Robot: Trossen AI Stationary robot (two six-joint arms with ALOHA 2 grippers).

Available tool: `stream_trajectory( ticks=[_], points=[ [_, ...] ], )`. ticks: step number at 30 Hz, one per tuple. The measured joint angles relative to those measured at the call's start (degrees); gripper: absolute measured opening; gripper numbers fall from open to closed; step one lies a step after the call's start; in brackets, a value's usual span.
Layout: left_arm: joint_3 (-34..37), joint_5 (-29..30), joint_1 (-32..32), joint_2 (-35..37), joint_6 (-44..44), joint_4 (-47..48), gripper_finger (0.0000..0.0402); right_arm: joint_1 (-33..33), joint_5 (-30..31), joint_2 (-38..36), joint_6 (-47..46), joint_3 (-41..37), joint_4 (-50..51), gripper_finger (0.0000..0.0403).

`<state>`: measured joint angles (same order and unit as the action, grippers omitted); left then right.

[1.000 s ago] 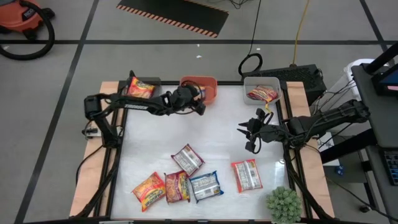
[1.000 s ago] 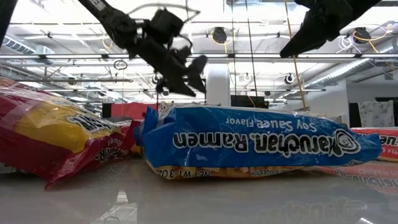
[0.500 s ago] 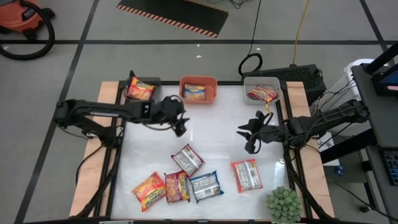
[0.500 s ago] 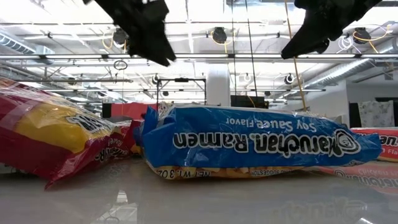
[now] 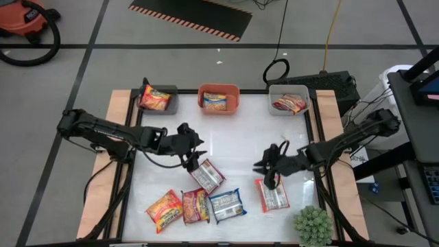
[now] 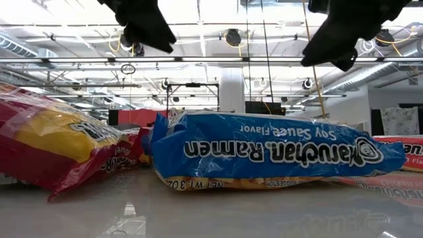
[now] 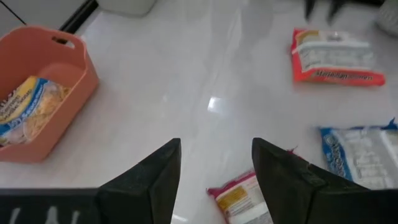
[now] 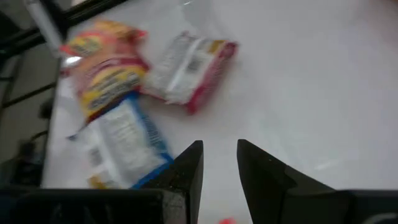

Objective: Sort Maruchan noodles
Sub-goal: Put the top red noodle pack into the gray bin

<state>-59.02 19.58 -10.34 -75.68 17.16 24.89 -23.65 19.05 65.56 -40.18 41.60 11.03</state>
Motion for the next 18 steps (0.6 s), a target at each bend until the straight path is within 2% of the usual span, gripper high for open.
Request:
stream_trajectory(
  ticks=[10,18],
  points=[
    [0.0,0.08,-4.67,0.0,1.21,-4.14,0.0202,-9.34,0.32,8.23,-9.77,0.53,-11.55,0.0091],
    [0.0,-0.15,-7.93,0.0,1.21,-5.19,0.0202,-11.1,5.23,16.82,-8.41,6.36,-12.28,0.0091]
  ],
)
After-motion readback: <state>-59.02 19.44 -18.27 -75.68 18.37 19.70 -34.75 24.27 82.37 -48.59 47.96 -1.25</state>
